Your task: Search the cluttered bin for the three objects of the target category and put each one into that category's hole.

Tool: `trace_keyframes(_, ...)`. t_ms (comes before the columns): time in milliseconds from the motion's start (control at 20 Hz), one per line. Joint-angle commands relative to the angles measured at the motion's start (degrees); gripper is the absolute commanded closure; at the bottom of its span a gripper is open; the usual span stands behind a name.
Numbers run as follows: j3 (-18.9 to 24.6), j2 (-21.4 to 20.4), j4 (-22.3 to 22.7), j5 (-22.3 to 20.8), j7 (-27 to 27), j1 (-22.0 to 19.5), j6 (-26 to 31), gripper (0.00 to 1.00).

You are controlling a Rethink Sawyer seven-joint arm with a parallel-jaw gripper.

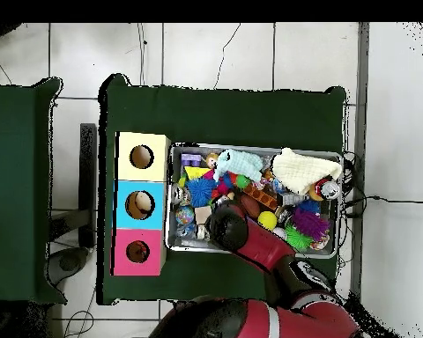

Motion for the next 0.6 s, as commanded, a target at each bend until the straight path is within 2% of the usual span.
trace_keyframes(50,3.4,2.5,-1.7,1.3,6.1,-1.1,9.3,1.0)
trace_keyframes(350,1.8,0.1,-1.2,2.2,6.7,0.6,12.6,1.0)
trace_keyframes(600,2.3,0.4,-0.8,1.6,6.8,-0.1,11.6,1.0)
